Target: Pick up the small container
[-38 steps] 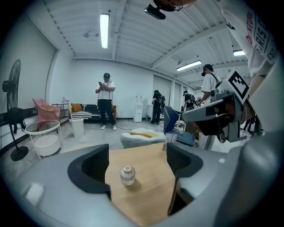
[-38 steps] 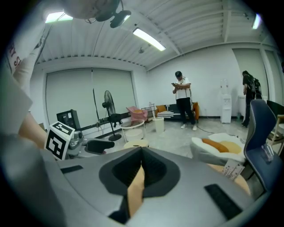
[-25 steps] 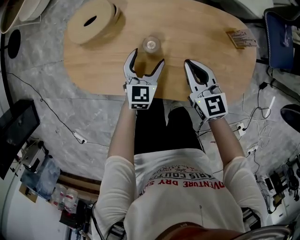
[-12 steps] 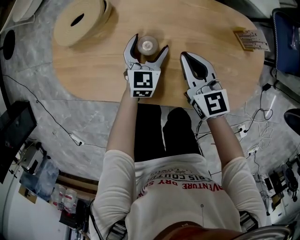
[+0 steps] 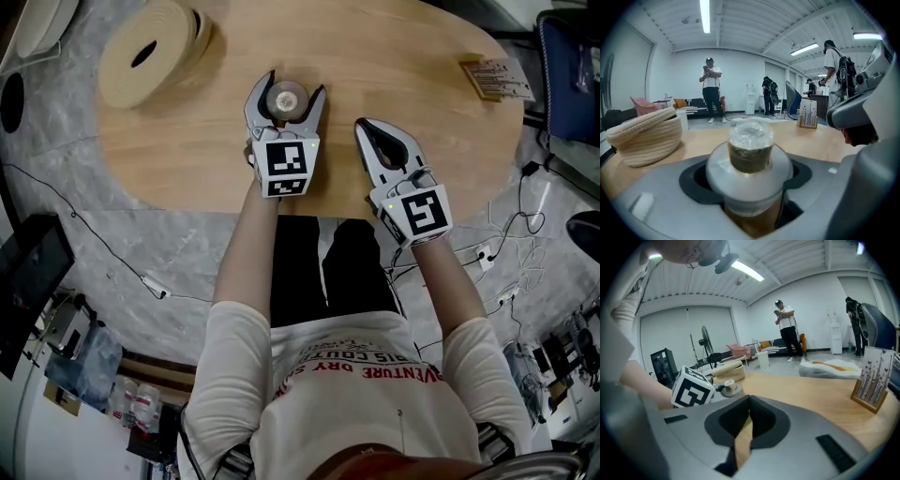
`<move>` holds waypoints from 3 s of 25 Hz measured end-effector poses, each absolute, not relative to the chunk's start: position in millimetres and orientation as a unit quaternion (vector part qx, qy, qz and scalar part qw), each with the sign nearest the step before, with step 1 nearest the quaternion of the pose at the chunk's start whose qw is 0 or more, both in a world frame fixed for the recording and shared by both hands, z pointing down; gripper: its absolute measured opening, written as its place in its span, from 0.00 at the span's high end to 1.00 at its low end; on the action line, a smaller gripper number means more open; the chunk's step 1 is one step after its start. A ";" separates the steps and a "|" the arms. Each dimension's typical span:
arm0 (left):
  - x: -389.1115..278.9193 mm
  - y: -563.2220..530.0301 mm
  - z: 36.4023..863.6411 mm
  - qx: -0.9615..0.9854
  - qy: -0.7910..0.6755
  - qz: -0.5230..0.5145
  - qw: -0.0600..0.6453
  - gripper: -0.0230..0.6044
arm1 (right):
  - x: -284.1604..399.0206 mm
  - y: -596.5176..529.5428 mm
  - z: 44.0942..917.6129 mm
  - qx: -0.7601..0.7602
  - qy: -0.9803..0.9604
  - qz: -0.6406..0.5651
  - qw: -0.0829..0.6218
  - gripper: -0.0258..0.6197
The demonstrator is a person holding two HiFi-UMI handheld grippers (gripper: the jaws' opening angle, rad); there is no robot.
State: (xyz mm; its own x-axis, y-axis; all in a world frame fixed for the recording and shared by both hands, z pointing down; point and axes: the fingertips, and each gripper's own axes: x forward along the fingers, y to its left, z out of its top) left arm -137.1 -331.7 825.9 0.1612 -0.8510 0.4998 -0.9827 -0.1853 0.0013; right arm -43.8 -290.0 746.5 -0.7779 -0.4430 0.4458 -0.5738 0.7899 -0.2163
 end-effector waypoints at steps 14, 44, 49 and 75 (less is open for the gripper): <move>-117.6 -303.5 718.0 0.806 -0.536 0.201 0.154 0.42 | -41.2 -286.1 654.5 0.290 -0.924 0.169 0.185 0.95; -131.2 -241.0 313.9 0.868 -0.474 0.150 -0.002 0.41 | -64.0 -269.5 306.1 0.340 -0.937 0.017 0.079 0.95; -154.9 -235.7 293.2 0.862 -0.488 0.137 -0.019 0.41 | -69.2 -267.8 292.6 0.349 -0.935 -0.001 0.064 0.95; -190.4 -269.8 291.9 0.858 -0.502 0.112 -0.001 0.41 | -86.1 -290.8 302.0 0.357 -0.931 0.032 0.066 0.95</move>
State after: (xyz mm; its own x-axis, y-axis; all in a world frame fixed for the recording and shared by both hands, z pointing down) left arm -190.4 -269.8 291.9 0.4713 -0.8609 0.1915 -0.8604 -0.4965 -0.1145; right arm -86.1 -290.8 302.0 -0.7369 -0.6599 0.1462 -0.6684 0.7437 -0.0121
